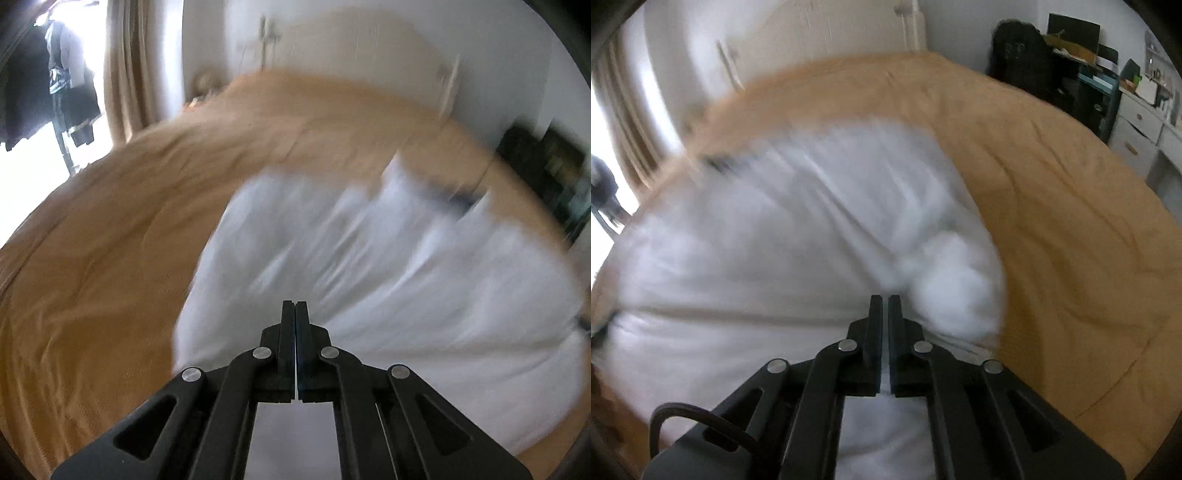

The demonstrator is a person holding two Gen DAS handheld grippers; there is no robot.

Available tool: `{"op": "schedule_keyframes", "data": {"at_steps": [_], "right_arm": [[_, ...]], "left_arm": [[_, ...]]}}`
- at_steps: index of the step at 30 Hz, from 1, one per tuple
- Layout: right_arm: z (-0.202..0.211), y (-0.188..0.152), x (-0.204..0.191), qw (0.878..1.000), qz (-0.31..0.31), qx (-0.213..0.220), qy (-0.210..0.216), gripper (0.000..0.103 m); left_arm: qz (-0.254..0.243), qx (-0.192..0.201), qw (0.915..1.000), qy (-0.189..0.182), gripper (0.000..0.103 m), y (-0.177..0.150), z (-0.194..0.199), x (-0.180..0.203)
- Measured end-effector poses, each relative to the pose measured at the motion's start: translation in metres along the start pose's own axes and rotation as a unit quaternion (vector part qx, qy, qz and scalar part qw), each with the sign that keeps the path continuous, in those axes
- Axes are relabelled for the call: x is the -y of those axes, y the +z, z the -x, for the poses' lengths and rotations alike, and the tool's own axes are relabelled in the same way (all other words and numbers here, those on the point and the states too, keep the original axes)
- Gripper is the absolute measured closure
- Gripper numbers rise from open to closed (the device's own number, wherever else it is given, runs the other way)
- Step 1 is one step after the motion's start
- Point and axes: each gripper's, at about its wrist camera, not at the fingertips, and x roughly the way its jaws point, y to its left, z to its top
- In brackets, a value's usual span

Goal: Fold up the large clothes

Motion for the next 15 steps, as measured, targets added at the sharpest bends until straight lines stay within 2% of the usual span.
{"op": "schedule_keyframes", "data": {"at_steps": [2, 4, 6, 8, 9, 10, 11, 14, 15], "right_arm": [[0.023, 0.015, -0.033, 0.999, 0.023, 0.029, 0.041, 0.101], [0.019, 0.033, -0.076, 0.995, 0.051, 0.028, 0.080, 0.101], [-0.005, 0.046, -0.110, 0.991, 0.062, -0.003, 0.116, 0.101], [-0.043, 0.048, -0.133, 0.987, 0.071, -0.057, 0.133, 0.101], [-0.063, 0.045, -0.140, 0.985, 0.083, -0.086, 0.123, 0.101], [-0.083, 0.039, -0.141, 0.985, 0.100, -0.109, 0.092, 0.103], [-0.090, 0.031, -0.139, 0.985, 0.103, -0.116, 0.079, 0.103], [-0.101, 0.033, -0.088, 0.988, 0.048, -0.123, 0.079, 0.103], [-0.097, 0.038, -0.066, 0.991, 0.030, -0.114, 0.064, 0.103]], "left_arm": [[-0.013, 0.010, 0.9979, -0.062, 0.097, 0.025, 0.007, 0.034], [-0.044, -0.004, 0.9942, -0.098, 0.093, 0.038, -0.011, 0.072], [-0.063, -0.047, 0.9906, -0.112, 0.090, 0.037, -0.042, 0.096], [-0.080, -0.110, 0.9860, -0.096, 0.091, 0.028, -0.089, 0.107], [-0.079, -0.134, 0.9843, -0.084, 0.095, 0.020, -0.108, 0.100], [-0.063, -0.142, 0.9838, -0.089, 0.101, 0.018, -0.119, 0.087], [-0.037, -0.144, 0.9845, -0.094, 0.102, 0.020, -0.124, 0.069], [-0.001, -0.127, 0.9900, -0.062, 0.102, 0.029, -0.125, 0.018], [0.009, -0.126, 0.9897, -0.066, 0.101, 0.030, -0.126, 0.004]]}}
